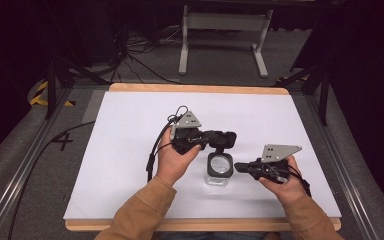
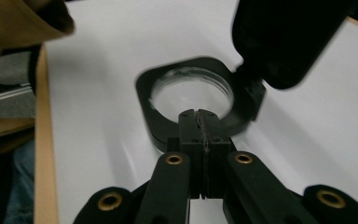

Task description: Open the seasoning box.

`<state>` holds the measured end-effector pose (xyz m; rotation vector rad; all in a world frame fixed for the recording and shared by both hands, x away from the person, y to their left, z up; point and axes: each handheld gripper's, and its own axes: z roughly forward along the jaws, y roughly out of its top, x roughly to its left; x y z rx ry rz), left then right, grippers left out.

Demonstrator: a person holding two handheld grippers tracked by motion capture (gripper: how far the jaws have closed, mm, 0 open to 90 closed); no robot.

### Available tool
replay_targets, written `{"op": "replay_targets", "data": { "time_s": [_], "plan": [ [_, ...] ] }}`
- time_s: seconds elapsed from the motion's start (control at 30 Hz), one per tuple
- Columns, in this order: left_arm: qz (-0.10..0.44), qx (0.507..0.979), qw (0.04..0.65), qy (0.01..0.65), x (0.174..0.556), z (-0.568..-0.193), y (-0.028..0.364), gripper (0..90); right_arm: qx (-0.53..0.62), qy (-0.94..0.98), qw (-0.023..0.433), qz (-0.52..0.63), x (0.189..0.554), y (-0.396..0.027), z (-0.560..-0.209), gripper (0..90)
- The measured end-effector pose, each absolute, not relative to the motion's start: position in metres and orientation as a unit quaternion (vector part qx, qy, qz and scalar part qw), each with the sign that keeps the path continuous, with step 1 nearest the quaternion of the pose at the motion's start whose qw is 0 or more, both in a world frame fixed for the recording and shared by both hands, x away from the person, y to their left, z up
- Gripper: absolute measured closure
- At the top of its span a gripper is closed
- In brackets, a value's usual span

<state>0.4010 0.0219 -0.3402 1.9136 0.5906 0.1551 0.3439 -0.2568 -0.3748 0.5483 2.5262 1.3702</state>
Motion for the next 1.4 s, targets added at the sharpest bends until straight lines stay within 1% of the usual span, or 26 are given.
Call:
{"op": "replay_targets", "data": {
  "time_s": [0.13,0.3,0.6,0.63,0.7,0.77,0.83,0.93,1.07,1.13,1.23,1.27,1.33,1.37,1.4],
  "plan": [
    [0.062,0.803,0.539,0.246,0.402,-0.341,0.019,81.2,0.174,0.862,0.102,0.465,0.340,-0.246,-0.378,90.0],
    [0.058,0.798,0.545,0.249,0.406,-0.341,0.019,81.6,0.178,0.861,0.097,0.466,0.341,-0.246,-0.381,90.0],
    [0.076,0.793,0.542,0.267,0.408,-0.341,0.019,81.8,0.175,0.860,0.099,0.468,0.339,-0.246,-0.382,90.0],
    [0.078,0.794,0.543,0.263,0.408,-0.340,0.020,80.8,0.175,0.860,0.099,0.469,0.339,-0.245,-0.382,90.0],
    [0.073,0.796,0.542,0.259,0.406,-0.339,0.023,75.9,0.178,0.862,0.097,0.464,0.339,-0.247,-0.381,90.0],
    [0.070,0.796,0.546,0.252,0.403,-0.337,0.028,75.2,0.176,0.862,0.099,0.466,0.339,-0.247,-0.380,90.0],
    [0.073,0.797,0.545,0.249,0.400,-0.335,0.034,72.7,0.180,0.853,0.096,0.481,0.340,-0.253,-0.377,90.0],
    [0.072,0.800,0.538,0.256,0.394,-0.331,0.044,69.7,0.187,0.846,0.105,0.488,0.341,-0.260,-0.371,90.0],
    [0.091,0.810,0.516,0.264,0.387,-0.329,0.063,64.7,0.208,0.835,0.119,0.495,0.346,-0.274,-0.365,89.2],
    [0.103,0.816,0.505,0.264,0.383,-0.329,0.071,62.0,0.222,0.829,0.123,0.499,0.349,-0.281,-0.364,80.8],
    [0.106,0.820,0.493,0.272,0.377,-0.332,0.093,59.8,0.237,0.825,0.128,0.496,0.352,-0.288,-0.362,76.4],
    [0.100,0.820,0.491,0.276,0.376,-0.334,0.099,57.4,0.247,0.824,0.128,0.494,0.354,-0.292,-0.361,71.8],
    [0.098,0.827,0.480,0.276,0.373,-0.339,0.112,55.2,0.255,0.823,0.137,0.488,0.356,-0.296,-0.360,66.0],
    [0.098,0.827,0.480,0.276,0.373,-0.339,0.112,54.3,0.258,0.823,0.142,0.485,0.357,-0.299,-0.360,62.6],
    [0.092,0.831,0.473,0.278,0.372,-0.343,0.118,54.3,0.258,0.823,0.142,0.485,0.357,-0.299,-0.360,62.6]
  ]
}}
